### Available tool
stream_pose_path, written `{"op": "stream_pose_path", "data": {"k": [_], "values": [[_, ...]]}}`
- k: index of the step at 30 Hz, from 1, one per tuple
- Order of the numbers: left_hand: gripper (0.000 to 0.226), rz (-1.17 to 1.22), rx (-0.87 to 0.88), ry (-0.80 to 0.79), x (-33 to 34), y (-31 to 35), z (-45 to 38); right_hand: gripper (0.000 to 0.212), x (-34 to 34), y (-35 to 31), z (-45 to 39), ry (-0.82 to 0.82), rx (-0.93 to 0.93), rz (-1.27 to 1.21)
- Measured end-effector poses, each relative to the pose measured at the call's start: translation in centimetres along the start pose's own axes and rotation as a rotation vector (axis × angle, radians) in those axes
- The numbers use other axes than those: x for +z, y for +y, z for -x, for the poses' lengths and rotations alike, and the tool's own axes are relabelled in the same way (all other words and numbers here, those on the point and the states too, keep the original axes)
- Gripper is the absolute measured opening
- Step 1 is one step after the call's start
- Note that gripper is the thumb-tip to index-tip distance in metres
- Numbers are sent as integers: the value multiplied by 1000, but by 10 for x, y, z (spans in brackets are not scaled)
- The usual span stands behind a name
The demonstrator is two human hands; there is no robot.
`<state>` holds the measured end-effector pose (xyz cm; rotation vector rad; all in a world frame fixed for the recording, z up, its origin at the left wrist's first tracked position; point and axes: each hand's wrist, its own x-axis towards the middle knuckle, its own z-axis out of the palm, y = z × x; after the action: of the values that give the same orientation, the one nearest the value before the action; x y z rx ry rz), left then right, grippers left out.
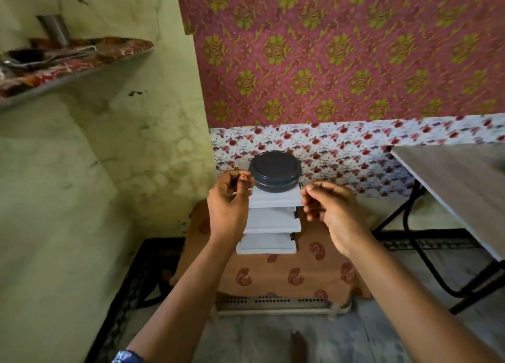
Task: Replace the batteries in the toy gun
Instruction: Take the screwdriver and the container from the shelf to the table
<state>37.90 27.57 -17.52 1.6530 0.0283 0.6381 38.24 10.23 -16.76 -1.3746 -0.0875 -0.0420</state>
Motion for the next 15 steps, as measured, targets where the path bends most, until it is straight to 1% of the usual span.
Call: {"op": "stream_pose_path", "data": {"k": [3,6,8,10,13,15], "values": [[17,-54,-87,27,12,-38,-31,24,-4,19,-47,-39,152,90],[21,-127,-146,65,24,-71,-65,25,-7,40,-99,-65,306,155],[12,-151,-215,74,35,-93,-90,24,-10,58,-138,-90,396,172],[8,-198,-265,69,46,-113,-112,23,-12,79,-173,-101,483,193],[14,-322,-382,56,60,-152,-144,16,-17,111,-221,-31,639,241],[17,-438,-466,15,66,-177,-159,11,-21,129,-242,31,743,265]]}}
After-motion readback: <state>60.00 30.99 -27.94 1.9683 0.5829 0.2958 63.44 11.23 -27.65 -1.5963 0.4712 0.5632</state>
